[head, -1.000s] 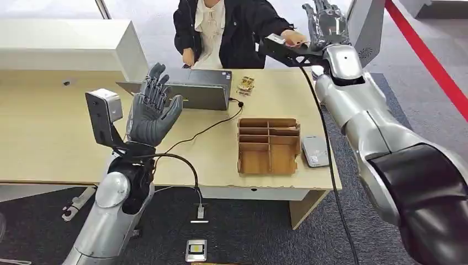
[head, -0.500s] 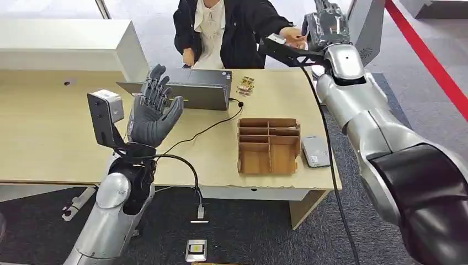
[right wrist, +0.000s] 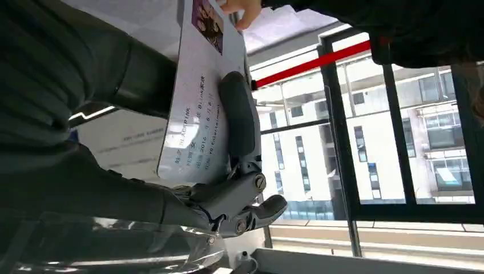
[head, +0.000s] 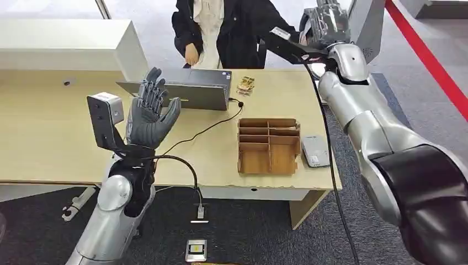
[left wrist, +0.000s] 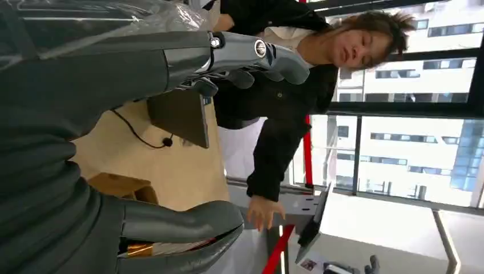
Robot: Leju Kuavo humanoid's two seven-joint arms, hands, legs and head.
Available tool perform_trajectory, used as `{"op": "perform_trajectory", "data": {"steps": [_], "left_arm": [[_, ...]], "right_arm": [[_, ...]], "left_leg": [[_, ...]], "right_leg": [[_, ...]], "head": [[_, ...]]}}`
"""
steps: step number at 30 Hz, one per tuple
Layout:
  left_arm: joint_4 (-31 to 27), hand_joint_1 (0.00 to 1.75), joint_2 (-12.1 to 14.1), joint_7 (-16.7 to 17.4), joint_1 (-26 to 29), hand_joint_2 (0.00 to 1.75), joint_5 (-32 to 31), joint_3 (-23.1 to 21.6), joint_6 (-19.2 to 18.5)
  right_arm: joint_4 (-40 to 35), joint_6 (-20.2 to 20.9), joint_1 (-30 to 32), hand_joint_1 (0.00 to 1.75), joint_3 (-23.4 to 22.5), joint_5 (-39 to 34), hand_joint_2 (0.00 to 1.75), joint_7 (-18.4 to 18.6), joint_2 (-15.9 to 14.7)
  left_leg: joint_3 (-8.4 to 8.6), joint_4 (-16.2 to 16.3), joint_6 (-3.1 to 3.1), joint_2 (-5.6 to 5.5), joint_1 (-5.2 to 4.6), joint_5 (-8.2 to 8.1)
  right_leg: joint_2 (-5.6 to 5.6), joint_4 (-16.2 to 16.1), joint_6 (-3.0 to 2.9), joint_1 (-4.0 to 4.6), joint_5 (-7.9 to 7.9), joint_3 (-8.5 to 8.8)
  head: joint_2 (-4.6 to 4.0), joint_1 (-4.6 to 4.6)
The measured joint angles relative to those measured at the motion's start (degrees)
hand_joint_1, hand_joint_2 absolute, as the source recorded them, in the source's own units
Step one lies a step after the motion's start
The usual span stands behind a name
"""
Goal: Pass the card to the sensor for recognition and then transmit it.
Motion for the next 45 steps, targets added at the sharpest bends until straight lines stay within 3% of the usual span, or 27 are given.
{"op": "perform_trajectory", "data": {"steps": [12, 25, 45], "left_arm": [[-5.2, 0.00, 0.6, 3.8, 3.9, 1.75, -2.9, 0.5, 1.0], [-10.4, 0.00, 1.8, 6.8, 6.2, 1.75, -4.5, 1.5, 1.9], [-12.7, 0.00, 3.3, 7.7, 6.5, 1.75, -3.8, 1.6, 1.9]], "right_arm": [[0.0, -1.9, 9.0, 1.75, -6.6, -8.4, 1.75, -3.9, -4.7], [-1.5, -3.0, 20.5, 1.75, -12.2, -14.8, 1.75, -4.4, -9.9], [-2.7, -1.8, 26.8, 1.75, -12.9, -10.9, 1.75, -3.3, -8.6]], "left_leg": [[-0.02, 0.0, 0.01, -0.04, -0.02, -0.01], [-0.02, 0.0, 0.01, -0.04, 0.00, -0.01], [-0.02, 0.0, 0.01, -0.05, 0.00, -0.01]], "right_leg": [[-0.02, 0.0, 0.01, -0.02, 0.00, 0.04], [-0.02, 0.0, 0.00, -0.07, 0.00, 0.04], [-0.02, 0.0, 0.00, -0.06, 0.00, 0.05]], "head": [[0.00, 0.00], [0.00, -0.02], [0.00, 0.00]]}}
